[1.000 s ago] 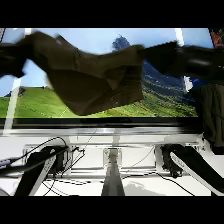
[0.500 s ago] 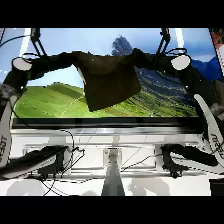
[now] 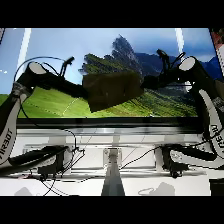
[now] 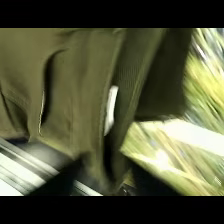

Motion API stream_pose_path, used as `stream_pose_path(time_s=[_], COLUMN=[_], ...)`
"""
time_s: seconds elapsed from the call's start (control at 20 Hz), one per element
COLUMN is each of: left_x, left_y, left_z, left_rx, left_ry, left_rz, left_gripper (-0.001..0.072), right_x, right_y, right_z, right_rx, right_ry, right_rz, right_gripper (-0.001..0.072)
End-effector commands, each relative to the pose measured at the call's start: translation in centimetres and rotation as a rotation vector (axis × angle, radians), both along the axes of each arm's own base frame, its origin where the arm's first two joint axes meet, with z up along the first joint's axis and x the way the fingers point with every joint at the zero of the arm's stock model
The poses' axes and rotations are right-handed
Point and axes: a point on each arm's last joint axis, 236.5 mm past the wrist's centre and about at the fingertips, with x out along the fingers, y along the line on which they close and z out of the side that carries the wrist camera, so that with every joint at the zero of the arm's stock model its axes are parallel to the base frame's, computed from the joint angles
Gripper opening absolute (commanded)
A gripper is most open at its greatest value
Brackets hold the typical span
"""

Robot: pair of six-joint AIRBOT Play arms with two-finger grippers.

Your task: Fold the clothes and pants, and hang the long-sleeved shirts on hangers.

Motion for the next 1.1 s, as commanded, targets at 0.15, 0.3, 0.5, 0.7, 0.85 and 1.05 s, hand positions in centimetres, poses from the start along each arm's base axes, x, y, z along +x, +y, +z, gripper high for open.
stream_pose_path(time_s=[0.15, 0.3, 0.5, 0.7, 0.85, 1.05], left_x=[-2.3, -2.1, -1.6, -1.6, -1.6, -1.6], left_y=[-2.2, -3.1, -3.3, -3.2, -3.2, -3.2], left_z=[-2.9, -2.9, -3.0, -3.1, -3.1, -3.1], left_rx=[0.013, -0.023, -0.027, -0.027, -0.027, -0.026], left_ry=[0.084, 0.106, 0.099, 0.101, 0.101, 0.101], left_rz=[-0.058, -0.040, -0.023, -0.023, -0.023, -0.022], left_gripper=[0.0692, 0.0691, 0.0692, 0.0691, 0.0691, 0.0690], right_x=[2.7, 4.1, 6.2, 6.3, 6.9, 5.7], right_y=[-1.9, -2.0, -1.5, -0.8, -1.6, -1.5], right_z=[-1.7, -2.5, -4.0, -6.1, -7.6, -8.9], right_rx=[-0.071, -0.070, -0.057, -0.034, -0.029, 0.065], right_ry=[-0.107, -0.090, -0.014, 0.123, 0.183, 0.312], right_rz=[-0.074, -0.102, -0.067, 0.021, 0.033, 0.023], right_gripper=[0.0698, 0.0697, 0.0697, 0.0697, 0.0697, 0.0695])
